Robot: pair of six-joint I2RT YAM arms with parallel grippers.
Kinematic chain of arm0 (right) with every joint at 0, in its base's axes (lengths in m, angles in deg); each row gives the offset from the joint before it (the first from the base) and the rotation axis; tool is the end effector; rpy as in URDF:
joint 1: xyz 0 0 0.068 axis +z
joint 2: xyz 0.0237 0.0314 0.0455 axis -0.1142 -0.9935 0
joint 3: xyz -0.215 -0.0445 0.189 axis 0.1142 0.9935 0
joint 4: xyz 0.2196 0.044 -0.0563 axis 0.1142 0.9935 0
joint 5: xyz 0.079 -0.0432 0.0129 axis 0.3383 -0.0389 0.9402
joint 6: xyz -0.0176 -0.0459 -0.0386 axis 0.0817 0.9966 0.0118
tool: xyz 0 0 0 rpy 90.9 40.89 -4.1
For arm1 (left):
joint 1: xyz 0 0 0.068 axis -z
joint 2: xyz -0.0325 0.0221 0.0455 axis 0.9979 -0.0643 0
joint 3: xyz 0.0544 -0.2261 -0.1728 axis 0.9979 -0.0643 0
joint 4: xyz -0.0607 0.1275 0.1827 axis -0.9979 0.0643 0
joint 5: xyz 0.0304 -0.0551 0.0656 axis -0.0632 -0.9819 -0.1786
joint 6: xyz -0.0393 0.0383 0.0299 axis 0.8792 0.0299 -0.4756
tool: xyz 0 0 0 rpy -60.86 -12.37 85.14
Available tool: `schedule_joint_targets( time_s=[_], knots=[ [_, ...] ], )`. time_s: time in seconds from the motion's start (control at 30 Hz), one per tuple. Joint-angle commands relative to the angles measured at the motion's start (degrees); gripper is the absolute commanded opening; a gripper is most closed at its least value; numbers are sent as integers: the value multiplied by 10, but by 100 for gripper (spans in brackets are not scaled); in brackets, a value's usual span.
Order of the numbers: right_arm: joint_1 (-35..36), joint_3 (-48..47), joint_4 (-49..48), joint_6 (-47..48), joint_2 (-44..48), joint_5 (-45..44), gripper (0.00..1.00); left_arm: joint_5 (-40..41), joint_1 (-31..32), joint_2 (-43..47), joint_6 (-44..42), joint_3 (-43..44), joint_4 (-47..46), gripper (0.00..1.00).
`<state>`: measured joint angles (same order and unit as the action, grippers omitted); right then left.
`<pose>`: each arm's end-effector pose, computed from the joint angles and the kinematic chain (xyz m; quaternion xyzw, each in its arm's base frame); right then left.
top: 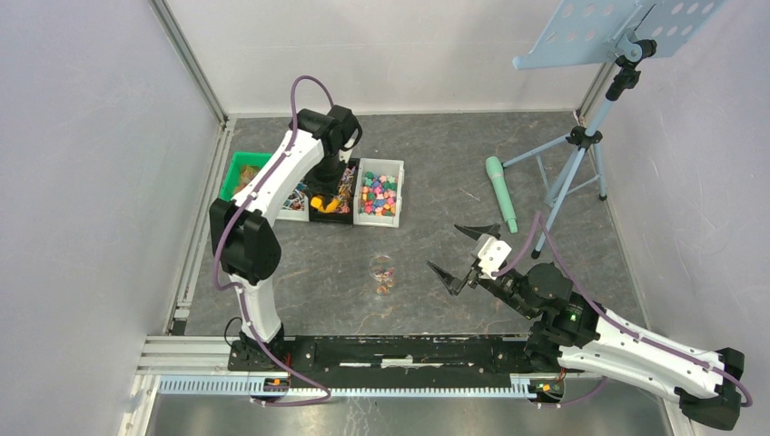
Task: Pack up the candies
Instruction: Scoop the fake candies from the storage box.
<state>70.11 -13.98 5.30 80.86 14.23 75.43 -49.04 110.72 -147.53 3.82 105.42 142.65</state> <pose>0.0566 0.0905 0.3030 -0.3555 0.5900 0.2465 0.6818 0.3139 -0.1316 0.3113 0.1522 0.9816 0.0885 0.0739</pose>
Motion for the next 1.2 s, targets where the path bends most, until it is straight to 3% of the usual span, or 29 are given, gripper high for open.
schedule_joint_targets(
  time_s=[0.0,0.33,0.37,0.47,0.53,0.67,0.8,1.03,1.17],
  knots=[
    [-2,-9,-18,3,-4,-5,98,-8,-1,9,26,-42,-103,2],
    [-2,3,-46,1,-20,-16,98,-16,-5,59,30,-125,-124,2],
    [-2,7,-58,-10,-28,-34,98,-17,-6,63,30,-128,-124,2],
    [-3,-28,-25,-114,-84,-212,98,-20,-7,79,29,-143,-125,2],
    [-12,-73,0,-160,-136,-243,98,-25,-10,91,28,-155,-133,2],
    [-68,-131,-11,-193,-240,-174,97,-41,-15,106,28,-175,-153,2],
    [-140,-186,-40,-213,-342,-73,84,-49,-21,108,24,-186,-164,2],
    [-214,-271,-77,-241,-502,-26,76,-79,-22,100,13,-178,-174,2],
    [-228,-297,-128,-257,-583,-28,62,-91,-21,87,9,-164,-173,2]
  ],
)
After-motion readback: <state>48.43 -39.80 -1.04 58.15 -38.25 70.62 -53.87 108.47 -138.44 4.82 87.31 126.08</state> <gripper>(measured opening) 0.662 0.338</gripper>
